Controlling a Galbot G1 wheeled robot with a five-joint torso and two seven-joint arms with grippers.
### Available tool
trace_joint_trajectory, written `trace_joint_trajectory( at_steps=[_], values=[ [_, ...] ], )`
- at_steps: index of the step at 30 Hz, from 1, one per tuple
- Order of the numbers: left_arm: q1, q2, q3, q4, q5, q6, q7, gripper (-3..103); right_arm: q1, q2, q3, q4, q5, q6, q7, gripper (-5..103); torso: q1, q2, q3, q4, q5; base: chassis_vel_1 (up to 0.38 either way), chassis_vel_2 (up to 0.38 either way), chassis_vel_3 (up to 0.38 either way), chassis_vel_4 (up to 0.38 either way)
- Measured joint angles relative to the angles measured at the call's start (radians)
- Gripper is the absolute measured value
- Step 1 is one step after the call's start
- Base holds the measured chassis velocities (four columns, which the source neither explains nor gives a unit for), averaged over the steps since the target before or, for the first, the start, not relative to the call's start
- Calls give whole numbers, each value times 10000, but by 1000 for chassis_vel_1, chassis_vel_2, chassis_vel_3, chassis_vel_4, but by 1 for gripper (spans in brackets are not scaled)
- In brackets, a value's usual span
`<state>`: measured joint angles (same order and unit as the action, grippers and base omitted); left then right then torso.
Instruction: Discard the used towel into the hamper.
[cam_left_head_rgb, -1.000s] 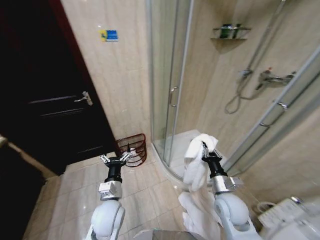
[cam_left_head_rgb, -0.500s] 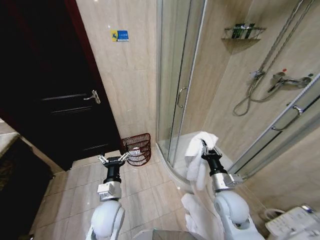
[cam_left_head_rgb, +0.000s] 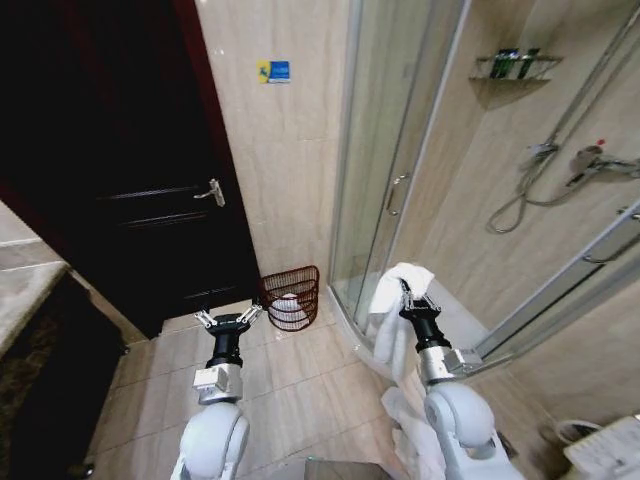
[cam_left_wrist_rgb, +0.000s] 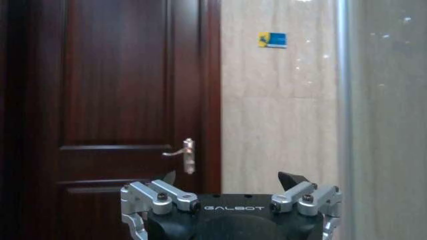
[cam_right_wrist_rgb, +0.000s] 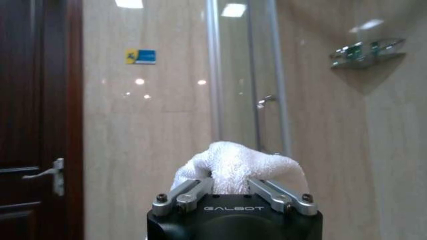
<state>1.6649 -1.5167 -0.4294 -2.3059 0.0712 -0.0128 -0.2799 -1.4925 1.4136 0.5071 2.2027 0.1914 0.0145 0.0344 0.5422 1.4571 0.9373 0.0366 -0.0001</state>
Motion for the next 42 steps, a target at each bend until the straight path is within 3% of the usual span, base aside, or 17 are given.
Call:
trace_joint_trajectory(
  at_steps=[26, 42],
  values=[
    [120, -117, 93, 126, 282, -466, -172, 100, 164, -19, -87, -226, -238, -31, -22, 7, 2, -1, 1, -4, 3, 31, 41, 56, 48],
    [-30, -12, 124, 316, 309, -406, -246, 100, 302, -38, -36, -476, -21, 59, -33, 7, 1, -2, 1, 1, 0, 115, 114, -113, -107]
  ],
)
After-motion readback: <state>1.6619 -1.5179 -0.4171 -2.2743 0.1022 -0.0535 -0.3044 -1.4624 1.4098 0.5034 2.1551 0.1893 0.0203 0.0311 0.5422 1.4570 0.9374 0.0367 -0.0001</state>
